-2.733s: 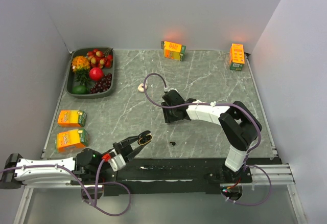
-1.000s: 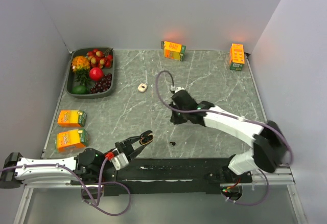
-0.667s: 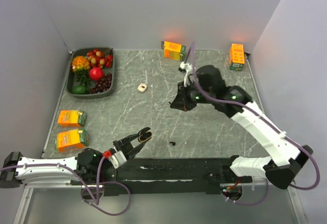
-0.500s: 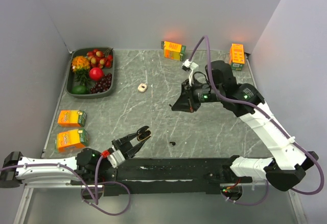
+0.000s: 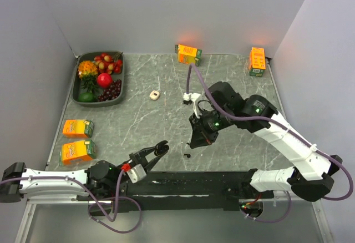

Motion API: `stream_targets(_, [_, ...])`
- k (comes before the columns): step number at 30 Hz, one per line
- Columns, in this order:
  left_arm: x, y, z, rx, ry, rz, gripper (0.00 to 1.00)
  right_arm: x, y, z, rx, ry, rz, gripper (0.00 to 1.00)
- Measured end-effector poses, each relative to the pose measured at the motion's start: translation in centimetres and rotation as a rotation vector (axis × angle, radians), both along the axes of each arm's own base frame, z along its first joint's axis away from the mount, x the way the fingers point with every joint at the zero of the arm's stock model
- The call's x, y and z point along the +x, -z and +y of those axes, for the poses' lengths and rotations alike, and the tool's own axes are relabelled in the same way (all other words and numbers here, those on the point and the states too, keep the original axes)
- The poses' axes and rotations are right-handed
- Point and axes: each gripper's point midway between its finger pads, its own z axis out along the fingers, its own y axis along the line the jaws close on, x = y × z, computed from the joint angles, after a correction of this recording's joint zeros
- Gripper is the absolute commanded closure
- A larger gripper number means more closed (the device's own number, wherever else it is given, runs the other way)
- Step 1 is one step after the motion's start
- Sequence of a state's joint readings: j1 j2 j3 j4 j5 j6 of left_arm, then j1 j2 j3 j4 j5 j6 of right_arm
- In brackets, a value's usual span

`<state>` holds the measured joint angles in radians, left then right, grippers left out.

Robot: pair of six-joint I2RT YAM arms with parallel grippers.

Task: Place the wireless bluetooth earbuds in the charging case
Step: Pick up the earbud from the center of the board.

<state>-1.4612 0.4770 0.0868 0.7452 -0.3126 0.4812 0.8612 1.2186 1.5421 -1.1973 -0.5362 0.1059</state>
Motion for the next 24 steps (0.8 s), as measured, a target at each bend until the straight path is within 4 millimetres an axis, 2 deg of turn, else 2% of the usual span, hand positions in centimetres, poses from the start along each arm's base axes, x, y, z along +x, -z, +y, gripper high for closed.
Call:
stream_targets(3, [0.1, 0.8, -0.4, 0.031, -0.001, 0.004, 0.99, 1.5, 2.6, -0.7, -0.088, 0.086, -0.052, 1.0])
stream_targets(5, [0.1, 0.8, -0.5, 0.032, -0.003, 0.006, 0.99, 3.0, 6.0, -1.8, -0.174, 0.161, -0.085, 1.0])
stream_targets(7, [0.0, 0.9, -0.6, 0.033, 0.002, 0.007, 0.99, 4.8, 10.4, -2.8, -0.291, 0.223, -0.105, 1.0])
stream_targets(11, [-0.3, 0.4, -0.5, 0.027, 0.021, 0.016, 0.99, 8.4, 17.8, -3.2, -0.461, 0.258, -0.157, 1.0])
stream_targets(13, [-0.5, -0.3, -0.1, -0.001, 0.035, 0.022, 0.99, 9.7, 20.4, -3.2, -0.503, 0.227, -0.197, 1.0])
stream_targets(16, [-0.9, -1.6, 0.7, -0.058, 0.055, 0.027, 0.99, 11.5, 22.2, -2.3, -0.509, 0.174, -0.262, 1.0])
stream_targets(18, [-1.2, -2.2, 1.0, -0.081, 0.07, 0.027, 0.99, 12.8, 22.6, -1.3, -0.487, 0.15, -0.309, 1.0])
stream_targets(21, [-1.6, -2.3, 0.9, -0.076, 0.095, 0.032, 0.99, 14.8, 23.1, -0.3, -0.462, 0.106, -0.384, 0.99])
stream_targets(22, [-1.8, -2.2, 0.8, -0.07, 0.105, 0.033, 0.99, 15.3, 23.3, -0.1, -0.46, 0.093, -0.403, 0.88])
stream_targets(23, [-2.0, -2.0, 0.7, -0.064, 0.115, 0.033, 0.99, 15.8, 23.5, 0.0, -0.461, 0.081, -0.416, 0.83])
stream_targets(24, [-2.1, -1.9, 0.6, -0.056, 0.124, 0.034, 0.99, 16.3, 23.6, 0.1, -0.464, 0.073, -0.423, 0.74])
